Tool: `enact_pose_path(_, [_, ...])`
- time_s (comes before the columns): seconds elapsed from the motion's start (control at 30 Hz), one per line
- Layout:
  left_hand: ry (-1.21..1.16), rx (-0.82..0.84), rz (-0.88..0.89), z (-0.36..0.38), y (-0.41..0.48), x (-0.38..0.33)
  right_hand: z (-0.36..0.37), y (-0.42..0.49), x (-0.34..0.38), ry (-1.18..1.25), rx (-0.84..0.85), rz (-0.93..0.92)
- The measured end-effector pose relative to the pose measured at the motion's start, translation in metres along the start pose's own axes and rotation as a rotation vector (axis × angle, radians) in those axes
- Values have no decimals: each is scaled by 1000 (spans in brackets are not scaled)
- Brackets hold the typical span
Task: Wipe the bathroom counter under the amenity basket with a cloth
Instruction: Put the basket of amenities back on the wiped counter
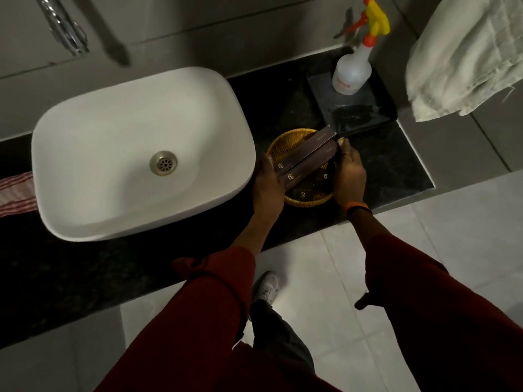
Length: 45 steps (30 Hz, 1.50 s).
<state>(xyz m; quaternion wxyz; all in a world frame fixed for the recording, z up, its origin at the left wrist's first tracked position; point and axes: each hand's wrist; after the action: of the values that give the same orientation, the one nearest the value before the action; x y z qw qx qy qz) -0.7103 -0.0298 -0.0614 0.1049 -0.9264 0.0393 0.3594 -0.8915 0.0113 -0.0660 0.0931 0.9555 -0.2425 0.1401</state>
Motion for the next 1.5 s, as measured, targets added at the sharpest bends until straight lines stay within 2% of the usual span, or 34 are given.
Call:
enact_pose_path(0.07, [-77, -5, 17, -5, -18, 3, -7, -17, 0, 96, -30, 43])
enact_pose_path(0.17, [-25, -23, 62, -16, -62, 22, -17, -59, 4, 131, -29, 53])
enact_pose_path(0.33, [-300, 42, -65, -55, -136, 83, -19, -159, 38, 294, 21, 85])
enact_pose_path(0.47, [-343, -32, -201, -112, -179, 147, -3, -216, 95, 380, 106, -46])
enact_pose_path(0.63, [-392, -101, -289, -200, -215, 237, 25, -267, 193, 389, 210, -164])
enact_pose_path(0.8, [-382, -242, -334, -288, -241, 338, 65, -322, 314, 426, 313, -183])
enact_pose_path(0.93, [-386, -303, -374, -355, -238, 409, 91, -349, 407, 518, 353, -247])
enact_pose_path(1.17, [-448, -323, -432, -432, -180, 485, 118, -342, 530, 538, 347, -131])
enact_pose_path(1.4, [-519, -308, -384, -448, -157, 498, 129, -326, 559, 547, 390, -22])
enact_pose_path(1.5, [-467, -291, -397, -452, -148, 498, 128, -323, 563, 547, 357, 45])
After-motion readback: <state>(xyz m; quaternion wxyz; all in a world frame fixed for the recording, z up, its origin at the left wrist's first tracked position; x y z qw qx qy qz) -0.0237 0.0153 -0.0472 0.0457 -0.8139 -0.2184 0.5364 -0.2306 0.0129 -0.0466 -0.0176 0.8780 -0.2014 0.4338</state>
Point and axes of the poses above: each hand's wrist, its own y-axis towards the middle knuckle, its own z-axis out of the palm, x = y × z, and after that the axes turned 11 degrees about -y, right-handed
